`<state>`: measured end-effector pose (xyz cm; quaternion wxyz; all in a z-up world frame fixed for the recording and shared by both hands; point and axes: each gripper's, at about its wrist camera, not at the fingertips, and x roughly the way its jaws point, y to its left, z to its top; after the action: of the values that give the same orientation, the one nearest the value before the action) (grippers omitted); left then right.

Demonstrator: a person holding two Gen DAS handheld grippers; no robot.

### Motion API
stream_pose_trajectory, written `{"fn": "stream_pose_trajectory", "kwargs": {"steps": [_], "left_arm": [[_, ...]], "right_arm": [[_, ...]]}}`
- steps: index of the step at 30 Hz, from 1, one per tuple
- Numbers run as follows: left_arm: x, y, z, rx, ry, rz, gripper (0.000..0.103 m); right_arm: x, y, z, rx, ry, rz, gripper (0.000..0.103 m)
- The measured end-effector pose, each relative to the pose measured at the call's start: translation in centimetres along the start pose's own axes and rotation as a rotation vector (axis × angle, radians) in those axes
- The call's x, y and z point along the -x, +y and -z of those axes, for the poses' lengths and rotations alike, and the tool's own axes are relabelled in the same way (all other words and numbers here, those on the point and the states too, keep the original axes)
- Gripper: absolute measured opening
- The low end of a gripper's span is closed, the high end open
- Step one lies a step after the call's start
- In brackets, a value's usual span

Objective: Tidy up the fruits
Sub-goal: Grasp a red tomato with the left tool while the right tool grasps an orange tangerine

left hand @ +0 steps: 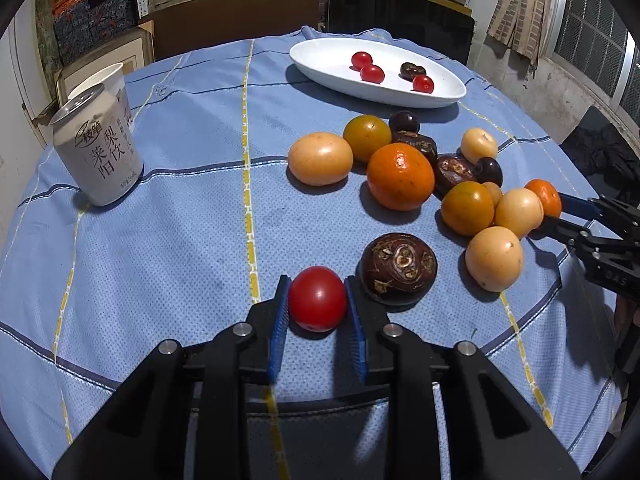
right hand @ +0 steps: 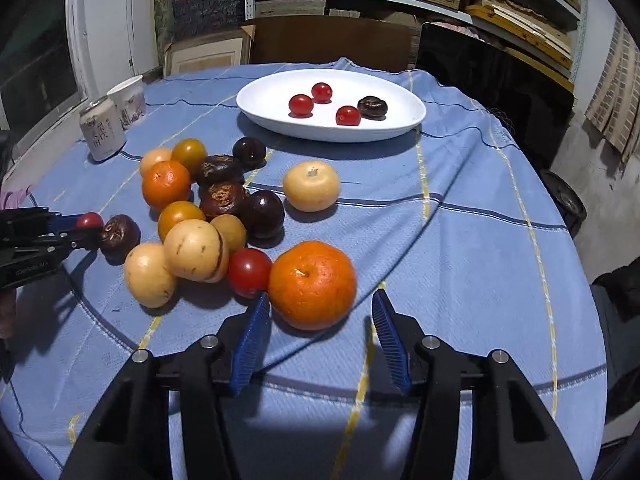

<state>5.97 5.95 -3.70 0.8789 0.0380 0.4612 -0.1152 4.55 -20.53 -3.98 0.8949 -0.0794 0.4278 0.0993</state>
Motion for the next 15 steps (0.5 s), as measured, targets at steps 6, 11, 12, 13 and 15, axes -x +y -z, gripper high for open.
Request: {"fn": "stream_pose_trajectory", "kwargs": {"steps": [6,11,12,13,15], "left_arm": [[0.0,0.0,0.0,0.008,0.0,-0.005,0.026],[0.2,-0.1,0.1,0.019,0.003,-0.009,0.026],[0.3,0.0,0.1,0.022,0.005,-0.009,0.026],[0.5,0.0,0.1,0.023,0.004,-0.008,0.026],[1.0,-0.1,0.1,0.018,-0.004,-0.011,0.026]], "right_arm": [[-0.8,-0.1,-0.8,-0.001,-0.001,-0.017,0.048],[-0.4,-0.8,-0.6,-0.056,-0.006,-0.058,0.047],[-0.1,-0.9,-0.5,-0.065,-0.014,-0.067,0.047],[0.4,-1.1,-0.4,-0.077,-0.028,-0.077,0.047],[1.3,-1.4,-0.2,-0.095,-0.047,-0.091,0.047]]}}
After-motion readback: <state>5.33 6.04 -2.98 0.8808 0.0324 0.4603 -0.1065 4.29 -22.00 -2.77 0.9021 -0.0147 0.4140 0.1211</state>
